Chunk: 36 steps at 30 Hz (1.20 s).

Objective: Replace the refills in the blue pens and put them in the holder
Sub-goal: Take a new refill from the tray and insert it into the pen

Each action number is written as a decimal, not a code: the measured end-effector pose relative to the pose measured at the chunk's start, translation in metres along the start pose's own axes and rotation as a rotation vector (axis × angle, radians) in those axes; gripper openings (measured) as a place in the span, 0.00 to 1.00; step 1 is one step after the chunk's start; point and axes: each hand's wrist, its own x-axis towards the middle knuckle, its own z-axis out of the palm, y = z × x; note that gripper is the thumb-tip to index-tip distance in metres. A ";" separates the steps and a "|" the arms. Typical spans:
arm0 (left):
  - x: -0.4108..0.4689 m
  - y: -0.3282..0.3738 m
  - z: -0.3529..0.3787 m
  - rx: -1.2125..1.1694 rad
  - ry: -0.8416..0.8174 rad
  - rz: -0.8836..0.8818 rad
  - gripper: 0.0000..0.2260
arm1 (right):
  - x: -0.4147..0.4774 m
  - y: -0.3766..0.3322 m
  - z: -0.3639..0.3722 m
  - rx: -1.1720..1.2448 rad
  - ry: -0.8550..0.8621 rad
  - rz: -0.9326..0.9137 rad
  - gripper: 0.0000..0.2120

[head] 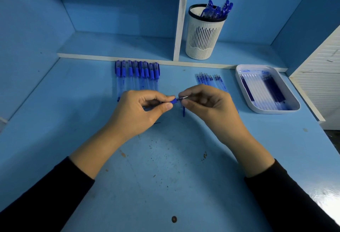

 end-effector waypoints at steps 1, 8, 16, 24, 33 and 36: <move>0.000 0.000 0.000 0.003 0.004 0.003 0.08 | 0.000 -0.001 -0.001 0.032 -0.007 0.005 0.09; 0.000 0.000 0.001 0.007 0.004 -0.008 0.09 | -0.001 0.001 0.001 -0.002 0.007 -0.010 0.07; 0.000 0.001 -0.001 0.018 -0.005 -0.007 0.09 | 0.000 0.001 -0.001 0.041 0.001 0.051 0.05; 0.001 0.000 0.000 0.014 0.001 -0.021 0.09 | 0.001 0.002 -0.001 0.084 0.055 0.108 0.04; 0.002 -0.002 -0.003 -0.018 0.019 -0.054 0.08 | -0.003 -0.002 -0.012 0.254 0.189 0.142 0.08; 0.003 -0.002 -0.003 -0.023 0.013 -0.071 0.08 | -0.008 0.001 -0.015 0.024 0.201 0.153 0.05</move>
